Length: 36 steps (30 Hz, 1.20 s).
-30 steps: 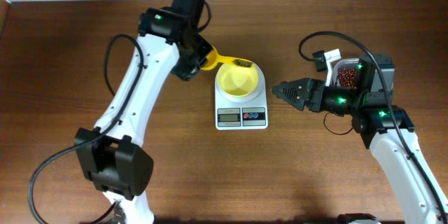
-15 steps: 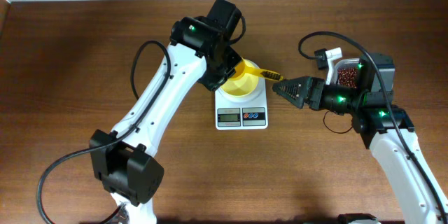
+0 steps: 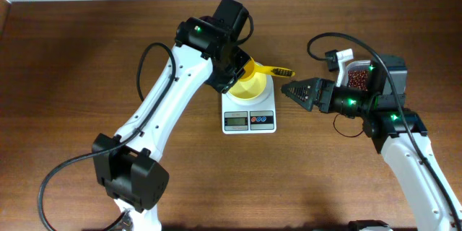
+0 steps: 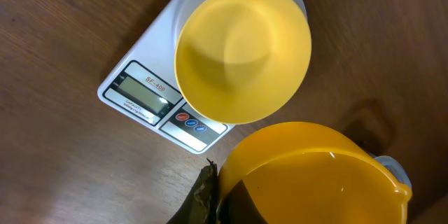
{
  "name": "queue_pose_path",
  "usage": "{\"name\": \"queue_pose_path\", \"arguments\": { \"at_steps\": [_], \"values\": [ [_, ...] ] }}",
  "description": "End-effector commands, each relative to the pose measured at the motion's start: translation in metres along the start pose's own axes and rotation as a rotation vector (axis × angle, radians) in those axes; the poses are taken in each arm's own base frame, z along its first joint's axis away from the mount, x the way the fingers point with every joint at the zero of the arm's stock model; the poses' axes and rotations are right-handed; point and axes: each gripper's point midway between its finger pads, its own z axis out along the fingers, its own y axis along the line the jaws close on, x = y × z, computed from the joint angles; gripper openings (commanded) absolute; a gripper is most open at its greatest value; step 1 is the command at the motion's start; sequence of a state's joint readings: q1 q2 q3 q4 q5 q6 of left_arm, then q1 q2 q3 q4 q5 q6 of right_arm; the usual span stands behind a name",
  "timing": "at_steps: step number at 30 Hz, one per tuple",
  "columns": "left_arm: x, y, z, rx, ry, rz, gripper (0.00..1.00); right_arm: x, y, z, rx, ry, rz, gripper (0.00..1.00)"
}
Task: Scoop item into bowl and weigh 50g on scale
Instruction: 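Grasp the scoop handle with the right gripper from the left gripper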
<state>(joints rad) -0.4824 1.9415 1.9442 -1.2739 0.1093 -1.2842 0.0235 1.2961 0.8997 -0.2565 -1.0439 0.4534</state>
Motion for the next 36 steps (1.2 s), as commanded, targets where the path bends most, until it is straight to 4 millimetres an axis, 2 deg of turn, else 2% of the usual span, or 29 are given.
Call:
{"name": "queue_pose_path", "arguments": {
  "at_steps": [1, 15, 22, 27, 36],
  "values": [
    [0.005, -0.008, -0.013, 0.046, 0.017, -0.008, 0.02, -0.004, 0.003, 0.002, 0.001, -0.003, -0.014, 0.99],
    [0.016, -0.011, -0.013, 0.06, 0.08, -0.059, 0.05, -0.018, 0.005, 0.002, 0.005, -0.052, -0.021, 0.99],
    [0.045, -0.017, -0.011, 0.058, 0.105, 0.003, 0.08, -0.02, 0.007, 0.001, -0.001, -0.06, 0.009, 0.99],
    [0.056, -0.022, -0.011, 0.07, 0.111, 0.03, 0.09, -0.02, 0.007, 0.001, -0.002, -0.06, 0.049, 0.99],
    [0.061, -0.026, -0.011, 0.088, 0.141, 0.008, 0.09, -0.02, 0.007, 0.001, -0.005, -0.059, 0.122, 0.87]
  ]
}}
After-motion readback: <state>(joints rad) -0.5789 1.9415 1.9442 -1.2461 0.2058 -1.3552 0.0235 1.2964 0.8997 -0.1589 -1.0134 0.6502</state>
